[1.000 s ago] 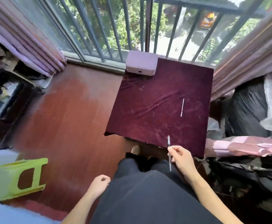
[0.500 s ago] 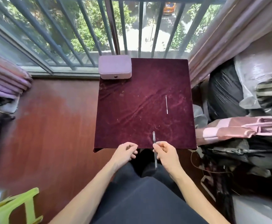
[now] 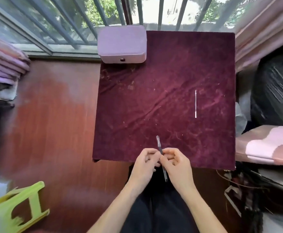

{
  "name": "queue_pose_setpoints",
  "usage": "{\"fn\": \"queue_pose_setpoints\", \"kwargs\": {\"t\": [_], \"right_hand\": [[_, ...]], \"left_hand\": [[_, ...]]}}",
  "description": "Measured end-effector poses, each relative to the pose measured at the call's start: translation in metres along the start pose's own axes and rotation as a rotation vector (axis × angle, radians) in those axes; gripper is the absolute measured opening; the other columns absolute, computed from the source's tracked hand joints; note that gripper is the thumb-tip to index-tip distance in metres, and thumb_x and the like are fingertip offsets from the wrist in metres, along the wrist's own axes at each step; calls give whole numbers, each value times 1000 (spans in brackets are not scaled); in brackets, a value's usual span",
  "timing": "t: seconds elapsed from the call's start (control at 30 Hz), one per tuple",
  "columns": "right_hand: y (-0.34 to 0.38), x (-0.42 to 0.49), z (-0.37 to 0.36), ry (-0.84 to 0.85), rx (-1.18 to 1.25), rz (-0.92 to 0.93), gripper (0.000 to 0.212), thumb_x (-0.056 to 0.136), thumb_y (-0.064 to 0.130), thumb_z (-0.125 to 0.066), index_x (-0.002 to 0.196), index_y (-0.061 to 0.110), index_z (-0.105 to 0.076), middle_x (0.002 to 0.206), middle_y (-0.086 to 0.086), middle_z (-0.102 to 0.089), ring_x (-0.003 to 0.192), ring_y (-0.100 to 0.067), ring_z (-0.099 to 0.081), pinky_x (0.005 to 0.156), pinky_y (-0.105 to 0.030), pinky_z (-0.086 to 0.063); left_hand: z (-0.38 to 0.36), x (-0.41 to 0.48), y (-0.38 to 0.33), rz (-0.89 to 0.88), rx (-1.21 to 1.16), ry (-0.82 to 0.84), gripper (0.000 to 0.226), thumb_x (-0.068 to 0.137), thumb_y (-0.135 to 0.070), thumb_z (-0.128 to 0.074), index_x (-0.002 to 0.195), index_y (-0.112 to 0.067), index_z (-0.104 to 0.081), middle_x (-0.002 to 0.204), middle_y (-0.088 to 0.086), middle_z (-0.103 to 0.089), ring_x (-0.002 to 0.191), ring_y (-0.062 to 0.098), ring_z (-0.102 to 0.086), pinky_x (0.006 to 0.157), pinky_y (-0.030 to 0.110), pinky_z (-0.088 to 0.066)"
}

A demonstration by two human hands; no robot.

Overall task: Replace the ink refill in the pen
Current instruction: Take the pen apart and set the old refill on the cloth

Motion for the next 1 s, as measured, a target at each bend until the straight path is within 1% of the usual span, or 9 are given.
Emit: {"fn": "queue_pose_setpoints", "kwargs": {"t": [0.07, 0.17, 0.27, 0.37, 0.47, 0.53, 0.67, 0.8, 1.0], "right_hand": [[-14, 18, -11, -25, -13, 10, 21, 93, 19, -80, 97, 39, -72, 91, 17, -76, 69, -5, -71, 65, -19, -58], [-35, 44, -26, -58, -5, 38, 20, 91, 21, -81, 94, 39, -73, 91, 18, -76, 68, -3, -69, 62, -15, -56], [-54, 63, -36, -76, 8, 50, 20, 87, 24, -84, 94, 38, -72, 90, 17, -76, 68, -6, -69, 62, -17, -57], [-65, 76, -40, -46, 44, 61, 24, 83, 25, -87, 96, 40, -73, 90, 11, -77, 67, -7, -67, 64, -20, -59], [-70, 87, -36, 26, 95, 93, 30, 86, 13, -88, 100, 36, -75, 91, 6, -79, 71, -4, -69, 67, -16, -58], [-71, 97, -29, 38, 99, 110, 23, 91, 11, -84, 103, 30, -77, 92, 5, -79, 75, -2, -71, 70, -14, -57], [-69, 118, -17, 8, 142, 113, 12, 99, 19, -75, 106, 27, -81, 85, 15, -78, 71, 6, -67, 68, -10, -52], [-58, 130, -16, 7, 161, 149, 15, 102, 28, -71, 110, 31, -83, 83, 24, -76, 71, 8, -65, 67, -8, -50], [-55, 135, -21, 43, 178, 175, 13, 102, 26, -72, 106, 27, -84, 71, 29, -71, 69, 10, -66, 69, -6, -49]], "left_hand": [[2, 22, 9, -32, 4, -1, 7, 98, -33, -62, 102, -32, -67, 89, -8, -77, 79, -1, -71, 68, 17, -54], [3, 56, 23, -74, 33, -23, 13, 96, -38, -61, 102, -30, -70, 97, -8, -78, 91, 7, -75, 82, 30, -59], [4, 83, 36, -94, 37, -50, 15, 95, -35, -62, 99, -25, -72, 95, -3, -79, 92, 14, -75, 85, 36, -59], [4, 104, 46, -102, 17, -49, 15, 98, -28, -62, 98, -18, -73, 91, 1, -79, 87, 14, -76, 81, 33, -61], [5, 118, 51, -120, -18, -30, 17, 100, -26, -59, 101, -14, -72, 84, -2, -77, 78, 6, -74, 73, 24, -60], [5, 124, 53, -128, -29, -23, 16, 100, -27, -59, 102, -18, -72, 78, -5, -73, 73, 5, -71, 69, 22, -58], [4, 126, 52, -179, -36, 21, 15, 100, -27, -59, 107, -32, -72, 78, -9, -69, 68, 3, -67, 64, 20, -57], [3, 124, 46, -198, -34, 39, 16, 100, -26, -59, 111, -29, -71, 80, -7, -70, 68, 5, -66, 62, 21, -57], [3, 123, 44, -208, -18, 45, 16, 100, -25, -58, 110, -29, -70, 83, -6, -71, 67, 5, -65, 59, 20, -54]]}}
Point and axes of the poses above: each hand's wrist, its own x-axis towards the middle knuckle, its own z-axis out of the back of the hand, y = z × x, the point moved 4 cm from there along x, towards the middle knuckle
